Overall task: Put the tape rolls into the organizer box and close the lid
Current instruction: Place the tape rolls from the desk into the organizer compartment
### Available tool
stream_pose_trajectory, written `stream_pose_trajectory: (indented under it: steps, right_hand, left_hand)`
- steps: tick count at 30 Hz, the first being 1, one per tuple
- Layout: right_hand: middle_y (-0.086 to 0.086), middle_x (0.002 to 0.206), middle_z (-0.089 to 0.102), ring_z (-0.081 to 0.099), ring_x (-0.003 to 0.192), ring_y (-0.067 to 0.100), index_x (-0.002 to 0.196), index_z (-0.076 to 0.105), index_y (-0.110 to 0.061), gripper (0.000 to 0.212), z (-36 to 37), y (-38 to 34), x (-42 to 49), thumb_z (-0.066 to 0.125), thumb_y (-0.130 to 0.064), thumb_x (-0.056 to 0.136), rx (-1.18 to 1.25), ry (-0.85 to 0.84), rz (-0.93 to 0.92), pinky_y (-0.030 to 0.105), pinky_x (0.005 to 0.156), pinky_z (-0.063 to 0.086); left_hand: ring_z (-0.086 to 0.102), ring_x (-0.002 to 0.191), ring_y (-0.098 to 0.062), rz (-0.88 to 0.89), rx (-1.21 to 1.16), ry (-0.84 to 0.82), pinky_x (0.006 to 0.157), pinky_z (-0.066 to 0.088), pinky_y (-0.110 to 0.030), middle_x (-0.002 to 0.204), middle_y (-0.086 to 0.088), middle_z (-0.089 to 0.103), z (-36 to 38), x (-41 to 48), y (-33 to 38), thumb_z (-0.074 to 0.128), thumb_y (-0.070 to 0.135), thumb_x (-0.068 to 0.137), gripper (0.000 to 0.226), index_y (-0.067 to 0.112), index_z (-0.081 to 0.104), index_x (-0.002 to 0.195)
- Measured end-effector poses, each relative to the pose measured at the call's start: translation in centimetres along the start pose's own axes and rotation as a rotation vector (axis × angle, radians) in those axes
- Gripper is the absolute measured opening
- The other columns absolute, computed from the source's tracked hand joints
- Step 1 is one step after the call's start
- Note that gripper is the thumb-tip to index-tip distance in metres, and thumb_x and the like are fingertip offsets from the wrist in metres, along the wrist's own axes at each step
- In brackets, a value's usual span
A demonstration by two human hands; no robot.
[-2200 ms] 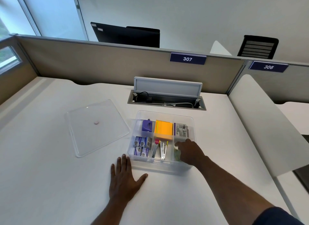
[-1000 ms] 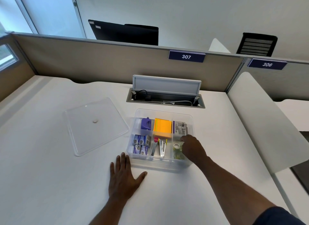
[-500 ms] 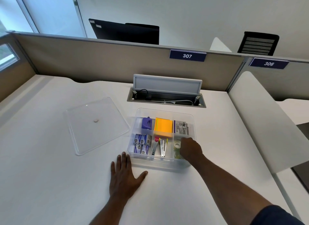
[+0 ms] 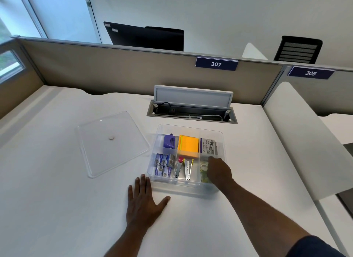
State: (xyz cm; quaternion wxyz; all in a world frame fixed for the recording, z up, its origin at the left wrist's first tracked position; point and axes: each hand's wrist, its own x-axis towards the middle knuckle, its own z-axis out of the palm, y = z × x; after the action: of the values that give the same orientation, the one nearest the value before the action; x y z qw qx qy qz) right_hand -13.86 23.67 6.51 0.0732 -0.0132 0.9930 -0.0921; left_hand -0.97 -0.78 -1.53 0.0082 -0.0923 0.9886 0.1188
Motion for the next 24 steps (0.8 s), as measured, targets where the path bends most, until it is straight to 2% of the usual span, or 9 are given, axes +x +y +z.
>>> stream_pose_trajectory:
  steps: [6,11,13,17,20,24]
  right_hand:
    - [0.017,0.11,0.067,0.065,0.098,0.035,0.111,0.054,-0.011,0.024,-0.07,-0.12,-0.01,0.05,-0.012,0.087,0.045,0.045,-0.005,0.04,0.081,0.055]
    - [0.018,0.113,0.066,0.06,0.103,0.038,0.116,0.057,-0.01,0.028,0.19,0.06,-0.37,0.045,-0.013,0.091,-0.063,0.073,-0.218,0.047,0.087,0.052]
    - [0.017,0.115,0.066,0.059,0.105,0.036,0.118,0.058,-0.011,0.029,0.3,0.05,-0.55,0.046,-0.014,0.091,-0.084,0.066,-0.268,0.045,0.088,0.05]
    - [0.014,0.116,0.067,0.06,0.106,0.034,0.116,0.06,-0.011,0.027,0.29,0.16,-0.86,0.049,-0.016,0.091,0.008,0.062,-0.25,0.041,0.091,0.051]
    - [0.013,0.121,0.061,0.057,0.11,0.03,0.121,0.056,-0.009,0.033,0.12,0.27,-0.78,0.056,-0.017,0.089,0.088,0.043,-0.223,0.039,0.095,0.05]
    - [0.015,0.122,0.057,0.059,0.109,0.032,0.124,0.051,-0.007,0.043,0.07,0.19,-0.54,0.063,-0.021,0.085,0.13,0.022,-0.187,0.039,0.093,0.053]
  left_hand:
    - [0.01,0.147,-0.027,-0.002,0.007,-0.006,0.12,0.007,-0.048,0.159,-0.011,0.016,-0.01,0.06,0.03,0.022,0.086,0.074,0.108,0.009,0.016,0.15]
    - [0.013,0.147,-0.028,0.0,0.0,-0.003,0.119,0.01,-0.049,0.158,-0.012,0.019,0.01,0.0,-0.08,0.024,0.085,0.075,0.107,0.008,0.019,0.149]
    - [0.013,0.147,-0.028,0.002,-0.003,-0.003,0.119,0.01,-0.049,0.158,-0.012,0.019,0.01,0.04,-0.08,0.024,0.085,0.075,0.107,0.008,0.019,0.149]
    - [0.01,0.147,-0.027,0.003,-0.004,-0.003,0.12,0.008,-0.048,0.159,-0.012,0.016,0.02,0.03,-0.01,0.022,0.086,0.074,0.108,0.009,0.015,0.15]
    - [0.007,0.148,-0.027,0.003,-0.001,-0.002,0.12,0.005,-0.047,0.16,-0.011,0.013,-0.01,0.05,-0.02,0.02,0.086,0.074,0.109,0.01,0.011,0.15]
    - [0.005,0.148,-0.026,0.005,0.007,0.002,0.12,0.002,-0.046,0.16,-0.011,0.011,-0.03,0.04,-0.01,0.018,0.087,0.074,0.109,0.01,0.009,0.151]
